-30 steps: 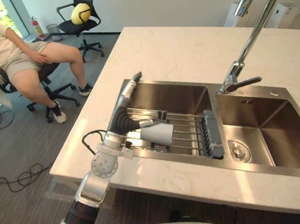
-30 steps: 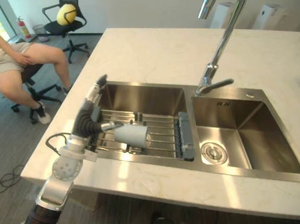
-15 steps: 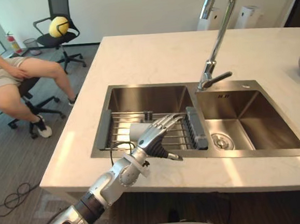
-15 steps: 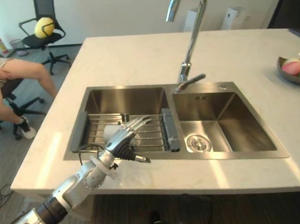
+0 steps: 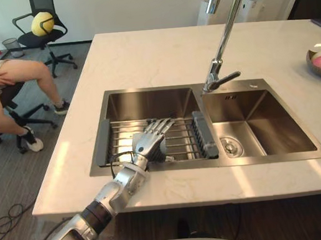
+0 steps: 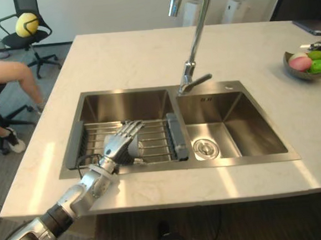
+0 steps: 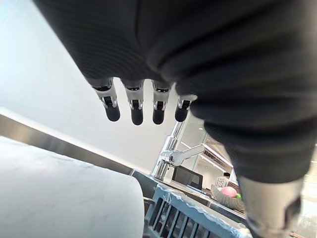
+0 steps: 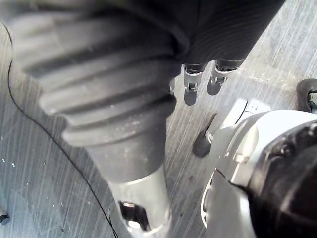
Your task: Walk over to the sink, pick up the cup, carry it to the dishwasher, place the cup inside the dishwasher, then close the dishwasher door
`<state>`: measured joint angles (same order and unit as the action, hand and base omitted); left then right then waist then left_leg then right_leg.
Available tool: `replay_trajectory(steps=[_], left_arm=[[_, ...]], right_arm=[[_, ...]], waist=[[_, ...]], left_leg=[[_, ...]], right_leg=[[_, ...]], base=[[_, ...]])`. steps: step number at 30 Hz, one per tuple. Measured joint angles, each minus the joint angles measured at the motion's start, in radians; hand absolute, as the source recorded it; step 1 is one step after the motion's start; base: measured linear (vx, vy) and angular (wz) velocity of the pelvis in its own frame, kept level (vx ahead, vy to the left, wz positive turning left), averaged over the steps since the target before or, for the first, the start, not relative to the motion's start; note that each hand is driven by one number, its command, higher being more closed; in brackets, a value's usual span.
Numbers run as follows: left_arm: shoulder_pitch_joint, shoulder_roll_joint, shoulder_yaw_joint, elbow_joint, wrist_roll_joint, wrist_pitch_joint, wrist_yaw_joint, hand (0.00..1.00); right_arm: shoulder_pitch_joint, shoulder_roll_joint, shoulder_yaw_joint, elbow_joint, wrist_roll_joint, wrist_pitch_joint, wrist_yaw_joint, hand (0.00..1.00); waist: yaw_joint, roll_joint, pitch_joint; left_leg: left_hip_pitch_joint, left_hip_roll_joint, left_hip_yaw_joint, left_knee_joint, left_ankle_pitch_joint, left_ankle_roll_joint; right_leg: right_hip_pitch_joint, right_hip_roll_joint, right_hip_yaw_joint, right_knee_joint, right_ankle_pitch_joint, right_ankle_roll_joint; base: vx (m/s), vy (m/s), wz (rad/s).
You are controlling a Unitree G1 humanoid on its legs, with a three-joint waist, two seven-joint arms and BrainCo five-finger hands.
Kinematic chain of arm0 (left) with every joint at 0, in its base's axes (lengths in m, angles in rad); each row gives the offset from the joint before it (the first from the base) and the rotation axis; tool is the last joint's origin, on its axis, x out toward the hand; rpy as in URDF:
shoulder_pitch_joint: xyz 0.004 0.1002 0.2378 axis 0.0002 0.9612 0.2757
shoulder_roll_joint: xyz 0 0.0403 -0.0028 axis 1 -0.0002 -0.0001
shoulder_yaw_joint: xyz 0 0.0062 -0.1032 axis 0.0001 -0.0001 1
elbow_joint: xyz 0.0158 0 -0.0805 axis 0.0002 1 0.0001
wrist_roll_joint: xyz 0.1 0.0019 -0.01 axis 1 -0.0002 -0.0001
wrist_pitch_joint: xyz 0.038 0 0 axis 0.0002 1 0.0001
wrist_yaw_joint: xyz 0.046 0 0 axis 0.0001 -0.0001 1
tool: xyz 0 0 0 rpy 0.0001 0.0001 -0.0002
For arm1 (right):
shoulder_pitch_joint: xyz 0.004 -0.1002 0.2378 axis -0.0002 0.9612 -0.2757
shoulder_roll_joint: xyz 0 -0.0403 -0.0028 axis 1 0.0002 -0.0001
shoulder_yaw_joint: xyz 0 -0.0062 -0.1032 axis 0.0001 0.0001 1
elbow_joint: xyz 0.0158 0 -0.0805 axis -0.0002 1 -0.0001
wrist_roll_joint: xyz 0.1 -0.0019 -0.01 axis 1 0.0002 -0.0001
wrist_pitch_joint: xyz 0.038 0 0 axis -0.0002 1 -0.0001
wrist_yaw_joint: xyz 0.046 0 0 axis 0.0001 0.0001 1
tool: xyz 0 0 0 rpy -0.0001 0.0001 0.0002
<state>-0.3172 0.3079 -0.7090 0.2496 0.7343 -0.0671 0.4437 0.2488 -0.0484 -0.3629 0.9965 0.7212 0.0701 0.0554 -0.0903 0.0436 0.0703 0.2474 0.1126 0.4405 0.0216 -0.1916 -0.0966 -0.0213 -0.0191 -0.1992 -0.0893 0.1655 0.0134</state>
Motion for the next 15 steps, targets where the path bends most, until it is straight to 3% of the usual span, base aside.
replay_trajectory(steps=[7, 15], left_arm=[[0.0, 0.004, 0.047, 0.034, -0.004, -0.035, 0.005, 0.0], [-0.006, 0.004, 0.052, 0.021, 0.007, -0.041, -0.074, 0.0]], right_arm=[[0.013, -0.001, 0.007, -0.001, -0.003, -0.006, 0.027, 0.0], [0.01, -0.014, 0.029, -0.002, 0.0, -0.018, 0.068, 0.0]], waist=[[0.002, 0.002, 0.005], [0.005, 0.005, 0.004]], left_leg=[[-0.014, 0.008, 0.002, 0.014, -0.011, -0.009], [-0.021, 0.009, -0.013, 0.014, -0.001, -0.003]], right_leg=[[-0.01, 0.006, 0.002, 0.0, -0.002, -0.005], [-0.012, 0.006, -0.006, 0.0, 0.001, -0.002]], base=[[-0.07, -0.017, -0.04], [-0.01, -0.001, 0.02]])
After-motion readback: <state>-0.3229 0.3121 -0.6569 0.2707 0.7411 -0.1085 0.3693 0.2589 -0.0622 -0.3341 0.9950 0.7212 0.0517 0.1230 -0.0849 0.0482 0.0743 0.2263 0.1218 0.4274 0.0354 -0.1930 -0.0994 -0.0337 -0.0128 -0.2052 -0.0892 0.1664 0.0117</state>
